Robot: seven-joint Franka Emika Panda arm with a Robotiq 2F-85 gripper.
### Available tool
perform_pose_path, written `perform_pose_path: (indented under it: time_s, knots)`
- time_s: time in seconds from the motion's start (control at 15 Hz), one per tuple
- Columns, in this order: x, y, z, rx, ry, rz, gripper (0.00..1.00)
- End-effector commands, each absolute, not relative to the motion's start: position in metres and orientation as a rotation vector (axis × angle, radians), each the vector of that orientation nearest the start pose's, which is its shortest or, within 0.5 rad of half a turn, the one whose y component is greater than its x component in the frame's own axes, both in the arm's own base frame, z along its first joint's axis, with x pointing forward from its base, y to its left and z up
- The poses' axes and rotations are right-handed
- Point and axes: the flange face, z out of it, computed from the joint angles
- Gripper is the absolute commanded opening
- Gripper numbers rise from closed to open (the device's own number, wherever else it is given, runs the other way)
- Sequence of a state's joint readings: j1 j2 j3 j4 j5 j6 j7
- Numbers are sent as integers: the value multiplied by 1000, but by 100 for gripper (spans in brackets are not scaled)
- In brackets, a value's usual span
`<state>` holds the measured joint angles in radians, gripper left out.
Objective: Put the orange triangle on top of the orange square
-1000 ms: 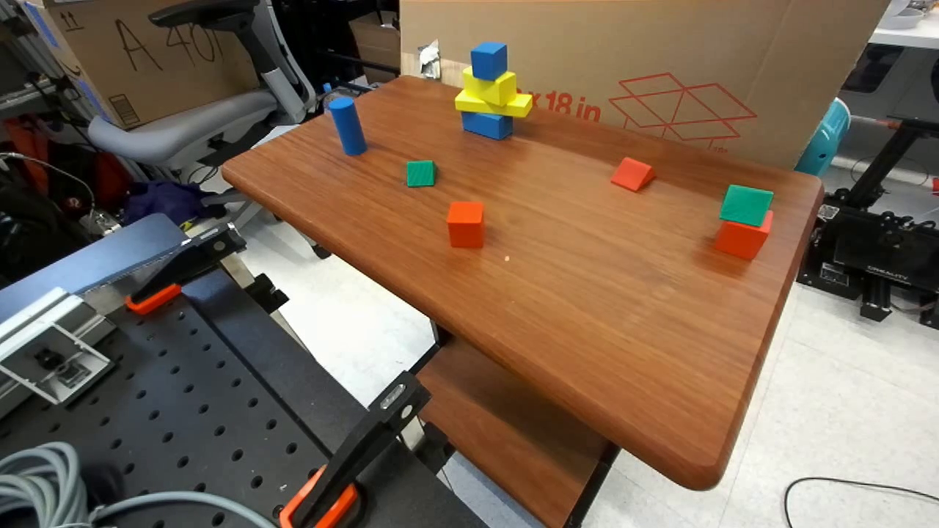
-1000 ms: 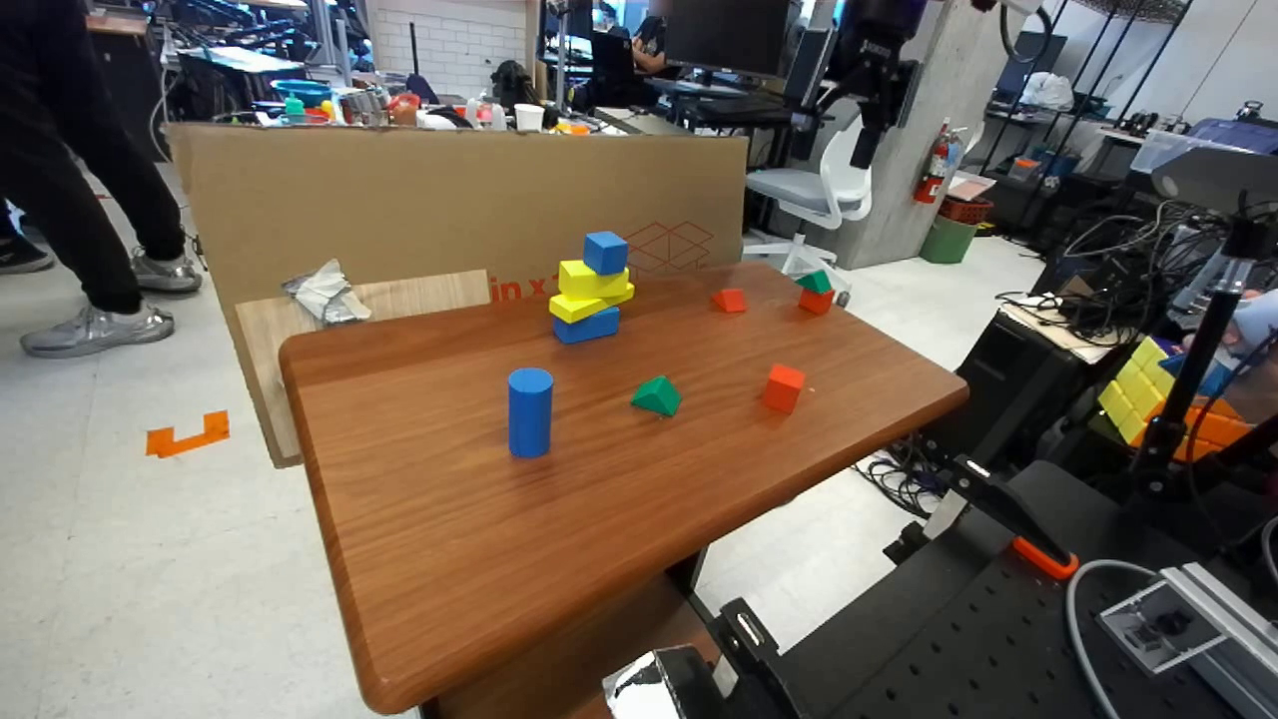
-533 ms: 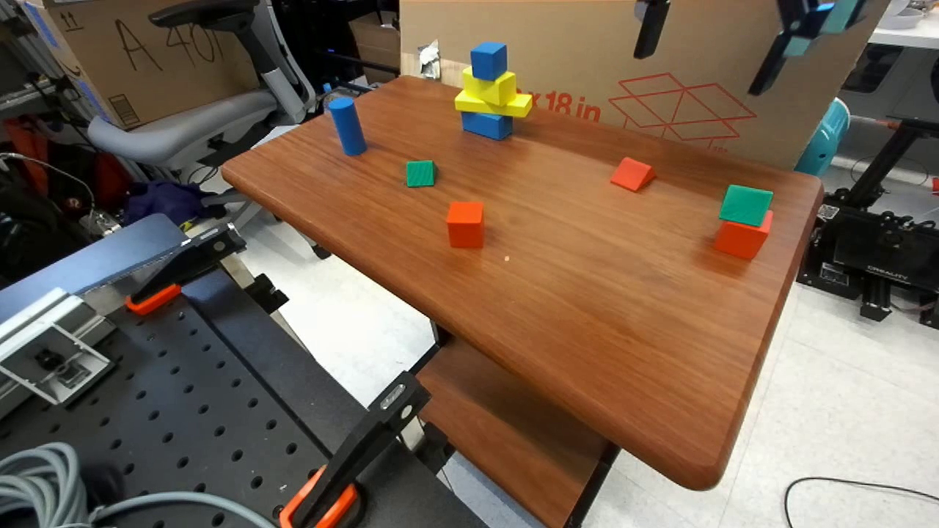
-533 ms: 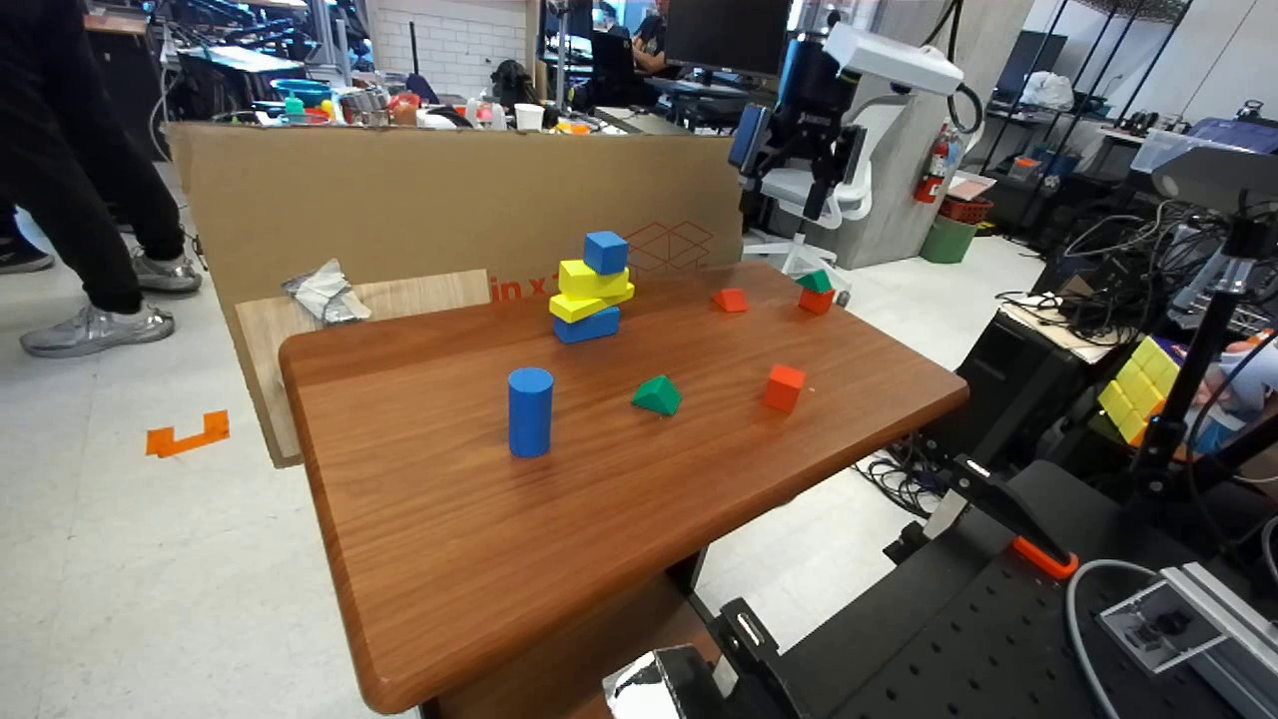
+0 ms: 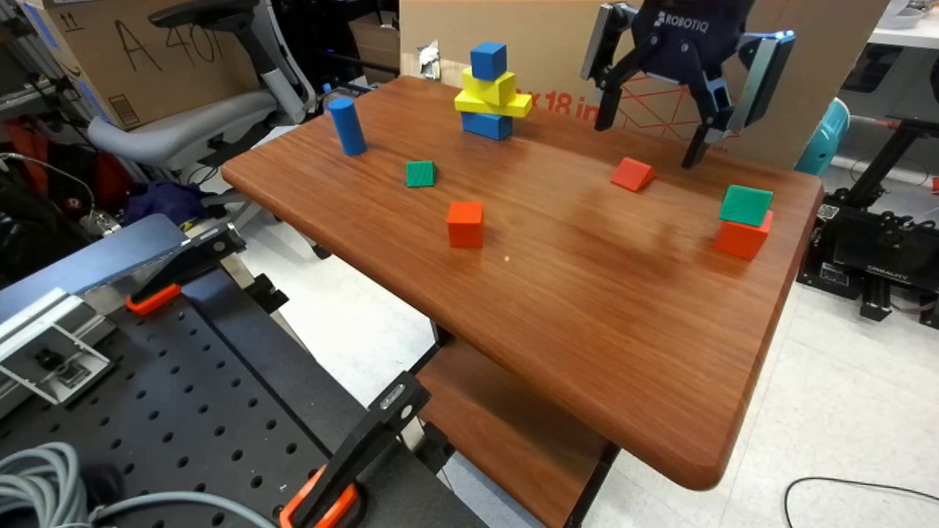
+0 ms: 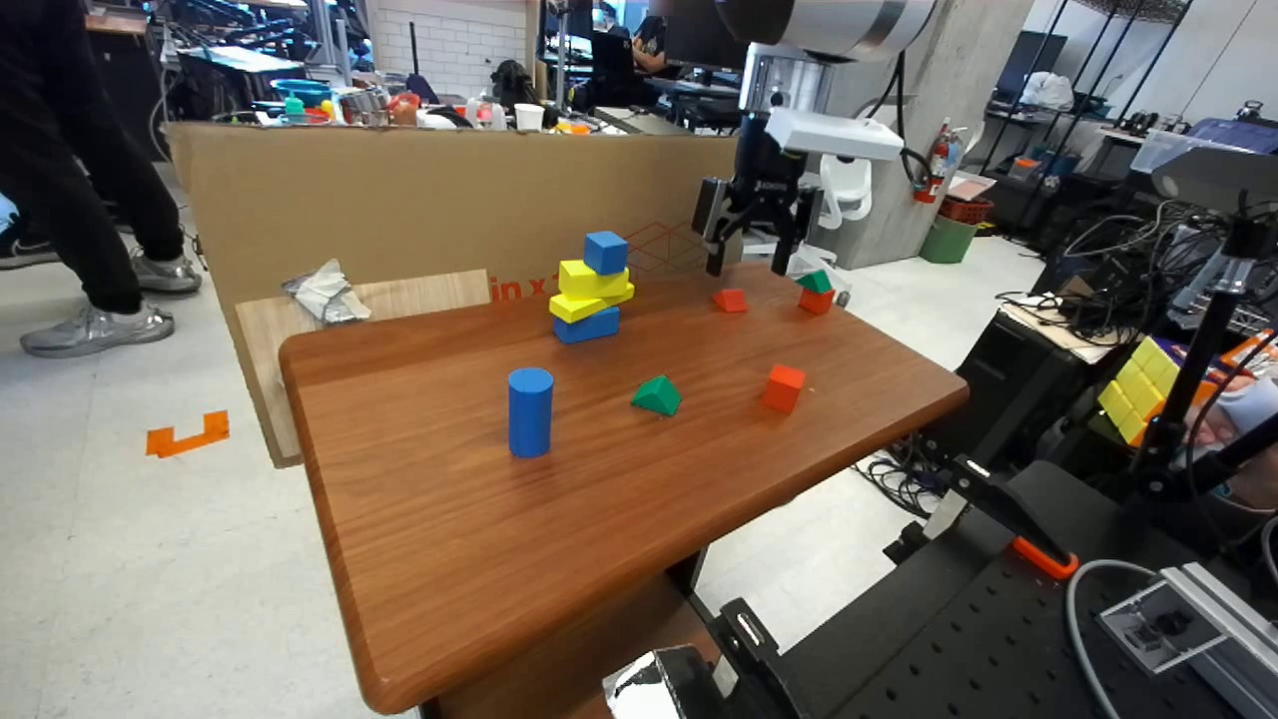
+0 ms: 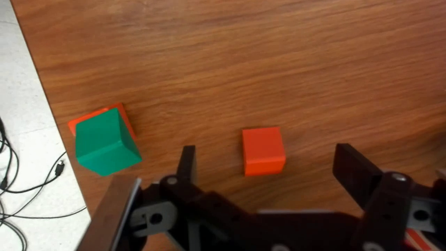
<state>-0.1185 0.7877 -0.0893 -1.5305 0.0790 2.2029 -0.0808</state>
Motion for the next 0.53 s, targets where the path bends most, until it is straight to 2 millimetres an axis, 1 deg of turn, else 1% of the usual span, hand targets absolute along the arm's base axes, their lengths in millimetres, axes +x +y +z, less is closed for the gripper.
perform_pose_path:
  time_s: [0.0,0.07,0.13,0.33,0.47]
  knots:
    - [694,-126,167,-3159,243,183,74]
    - [695,-124,164,-3168,238,189,73]
    - [696,-123,162,-3175,231,193,69]
    - [698,-118,159,-3191,205,203,43]
    - [697,-116,159,-3200,182,200,30]
